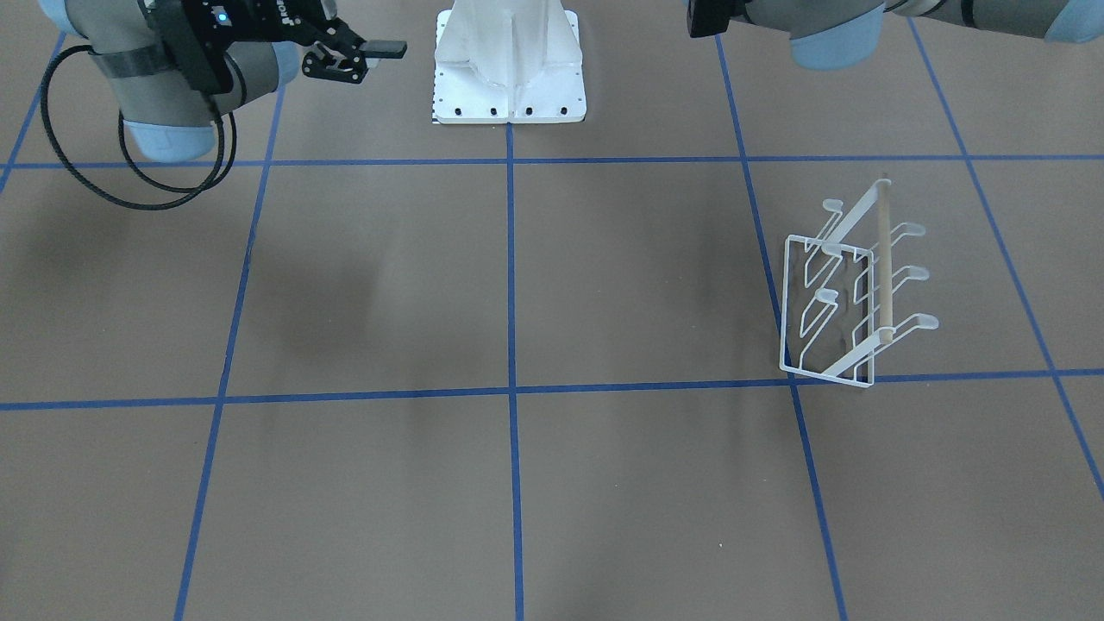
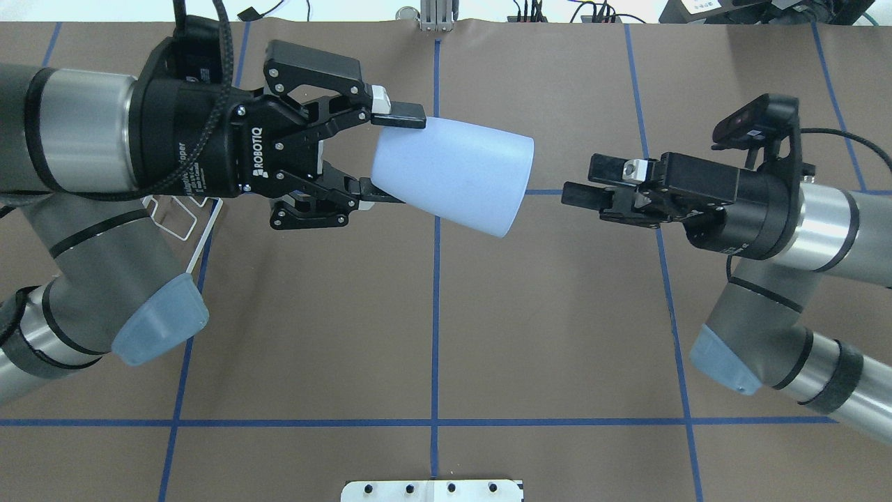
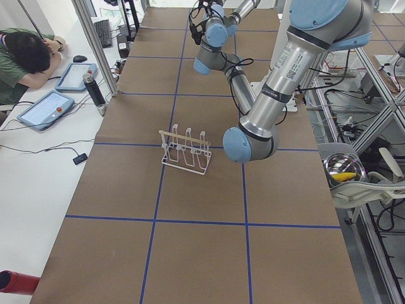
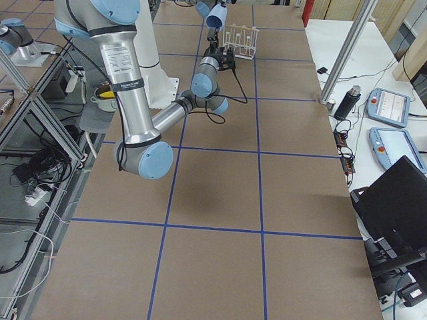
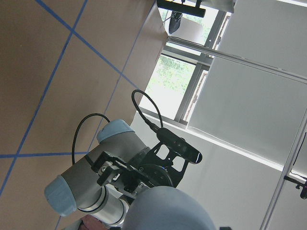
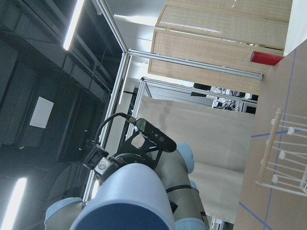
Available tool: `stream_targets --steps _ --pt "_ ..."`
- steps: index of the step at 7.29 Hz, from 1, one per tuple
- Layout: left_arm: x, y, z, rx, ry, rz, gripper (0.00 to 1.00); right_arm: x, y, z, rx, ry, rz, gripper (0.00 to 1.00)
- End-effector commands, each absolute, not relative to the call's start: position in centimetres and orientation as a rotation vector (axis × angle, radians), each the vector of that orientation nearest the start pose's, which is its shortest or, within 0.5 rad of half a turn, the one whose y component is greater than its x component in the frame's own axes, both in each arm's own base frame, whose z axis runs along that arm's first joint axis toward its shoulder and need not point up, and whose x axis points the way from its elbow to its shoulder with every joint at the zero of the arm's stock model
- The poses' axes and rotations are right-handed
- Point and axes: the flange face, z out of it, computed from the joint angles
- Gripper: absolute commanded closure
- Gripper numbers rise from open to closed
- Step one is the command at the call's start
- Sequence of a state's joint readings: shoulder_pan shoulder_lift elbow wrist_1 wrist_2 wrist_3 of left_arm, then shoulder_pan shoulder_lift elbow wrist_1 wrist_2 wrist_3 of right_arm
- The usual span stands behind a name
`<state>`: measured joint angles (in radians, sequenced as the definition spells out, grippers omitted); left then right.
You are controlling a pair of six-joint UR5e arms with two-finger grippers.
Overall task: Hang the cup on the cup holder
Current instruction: 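Open the right gripper and withdraw it while the left gripper holds the cup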
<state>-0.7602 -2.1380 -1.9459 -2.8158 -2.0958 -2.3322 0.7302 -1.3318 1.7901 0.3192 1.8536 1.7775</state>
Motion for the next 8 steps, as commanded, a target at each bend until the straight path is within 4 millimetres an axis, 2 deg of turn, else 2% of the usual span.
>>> stream_targets --steps 1,2,3,4,6,7,8 --pt "24.3 -41.8 9.7 -0.187 2.057 -0.423 1.0 -20.0 -44.4 31.7 0.52 -2.007 0.229 0.0" --pt "23.3 -42.7 10.7 -0.091 2.013 -0.377 1.0 -15.7 -48.4 35.5 0.54 -1.841 0.26 0.0" --pt "22.4 -44.0 11.1 -0.03 1.92 -0.384 1.0 -11.8 -51.7 38.8 0.548 -1.643 0.238 0.0" --pt "20.9 -45.3 10.6 0.039 1.81 -0.365 1.0 -10.7 -53.8 41.0 0.61 -1.459 0.196 0.0" --pt "18.2 -45.9 10.5 0.181 1.619 -0.313 1.0 -6.2 -57.3 45.7 0.635 -1.122 0.14 0.0" --pt "17.0 -46.2 10.8 0.231 1.532 -0.302 1.0 -4.0 -59.0 47.5 0.632 -0.953 0.072 0.0" --pt "15.5 -46.3 11.9 0.281 1.431 -0.278 1.0 -2.4 -60.1 49.2 0.604 -0.815 -0.045 0.0"
